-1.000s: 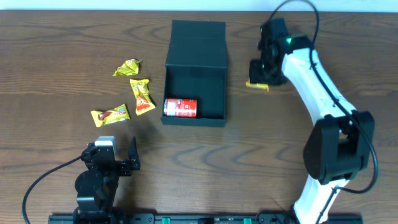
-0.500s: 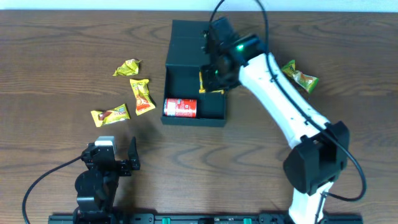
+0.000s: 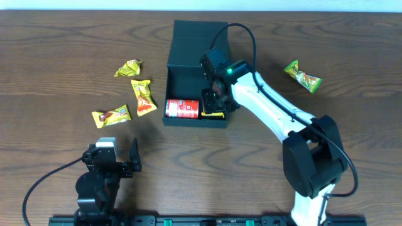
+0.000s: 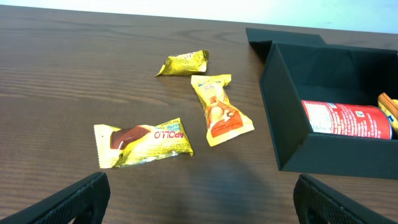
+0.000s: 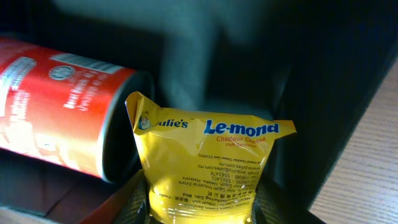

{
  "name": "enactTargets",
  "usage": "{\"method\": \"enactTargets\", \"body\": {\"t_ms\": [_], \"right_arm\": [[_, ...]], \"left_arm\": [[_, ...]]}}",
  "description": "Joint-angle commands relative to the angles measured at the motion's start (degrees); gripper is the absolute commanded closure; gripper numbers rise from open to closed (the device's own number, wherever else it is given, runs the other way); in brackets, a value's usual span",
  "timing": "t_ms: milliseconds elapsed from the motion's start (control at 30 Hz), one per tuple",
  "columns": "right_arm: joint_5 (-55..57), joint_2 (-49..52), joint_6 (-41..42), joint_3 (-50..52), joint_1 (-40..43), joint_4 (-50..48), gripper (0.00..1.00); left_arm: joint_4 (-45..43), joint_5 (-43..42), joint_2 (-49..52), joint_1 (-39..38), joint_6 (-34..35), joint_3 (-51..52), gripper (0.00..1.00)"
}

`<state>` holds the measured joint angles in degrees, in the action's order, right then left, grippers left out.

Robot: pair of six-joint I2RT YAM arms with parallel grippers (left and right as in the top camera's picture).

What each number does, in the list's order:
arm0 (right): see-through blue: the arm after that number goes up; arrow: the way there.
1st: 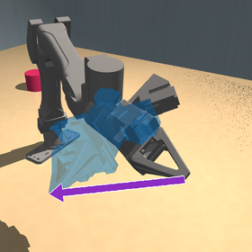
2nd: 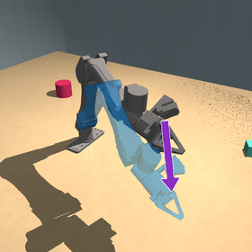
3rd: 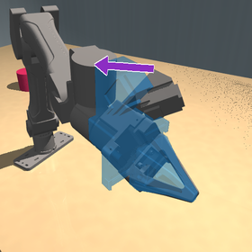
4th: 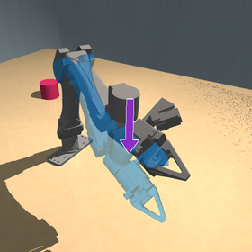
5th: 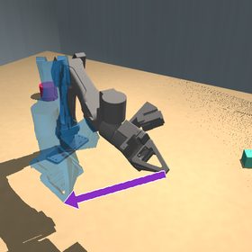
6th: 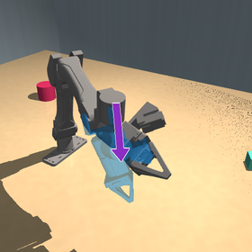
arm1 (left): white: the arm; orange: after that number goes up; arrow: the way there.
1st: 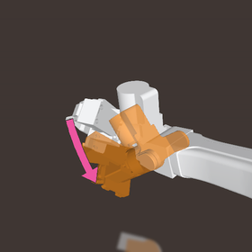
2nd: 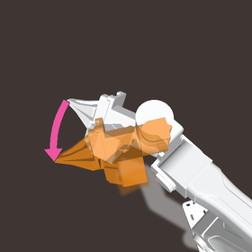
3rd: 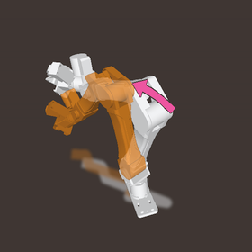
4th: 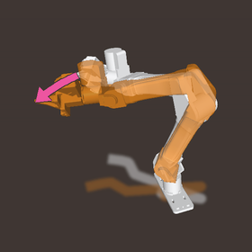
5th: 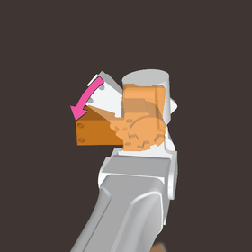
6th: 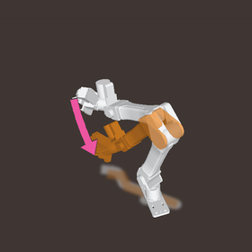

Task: Pack container
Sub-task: 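Place the Le-mond pack in the box beside the can, release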

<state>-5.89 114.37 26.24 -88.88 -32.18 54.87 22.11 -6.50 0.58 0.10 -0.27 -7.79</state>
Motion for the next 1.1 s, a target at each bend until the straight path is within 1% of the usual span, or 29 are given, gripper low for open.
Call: {"method": "enactTargets", "body": {"t_ms": [0,67,100,200,233,367,500,633,733,800,933,967,1067], "right_arm": [[-0.13,-0.02,2.05,1.22,-0.70,-1.09,0.59],[-0.13,-0.02,2.05,1.60,-0.90,-1.64,0.55],[-0.13,-0.02,2.05,1.60,-0.98,-1.75,0.48],[-0.11,-0.02,2.03,1.60,-1.27,-2.10,0.36],[-0.13,-0.02,2.03,1.60,-1.33,-2.25,0.34],[-0.15,-0.02,2.05,1.55,-1.33,-2.69,0.34],[-0.15,-0.37,2.03,0.22,-1.33,-2.47,0.37],[0.55,-1.75,1.97,-3.91,-1.18,-1.70,0.38],[3.45,-3.39,1.01,-8.87,-0.96,-0.42,0.38],[7.26,-4.28,-0.61,-12.96,-0.79,1.05,0.37],[21.66,-4.81,-6.01,-19.58,-0.59,3.04,0.30],[25.77,-4.81,-8.24,-20.15,-0.28,2.89,0.27],[34.16,-4.52,-16.48,-19.87,1.99,2.67,0.25]], "left_arm": [[0.28,-0.48,-0.33,-0.13,-0.85,1.20,0.04],[0.28,-0.48,-0.33,-0.13,-0.87,1.20,0.05],[0.28,-0.48,-0.33,-0.13,-0.85,1.20,0.04],[0.28,-0.48,-0.33,-0.13,-0.87,1.20,0.05],[0.28,-0.48,-0.33,-0.13,-0.87,1.20,0.05],[0.28,-0.48,-0.33,-0.13,-0.85,1.20,0.05],[0.28,-0.48,-0.33,-0.13,-0.87,1.20,0.05],[0.28,-0.48,-0.33,-0.13,-0.87,1.20,0.05],[0.28,-0.48,-0.33,-0.13,-0.85,1.20,0.05],[0.28,-0.48,-0.33,-0.13,-0.85,1.20,0.04],[0.28,-0.48,-0.33,-0.13,-0.85,1.20,0.05],[0.28,-0.48,-0.33,-0.13,-0.87,1.20,0.05],[0.28,-0.48,-0.33,-0.13,-0.87,1.20,0.05]]}}
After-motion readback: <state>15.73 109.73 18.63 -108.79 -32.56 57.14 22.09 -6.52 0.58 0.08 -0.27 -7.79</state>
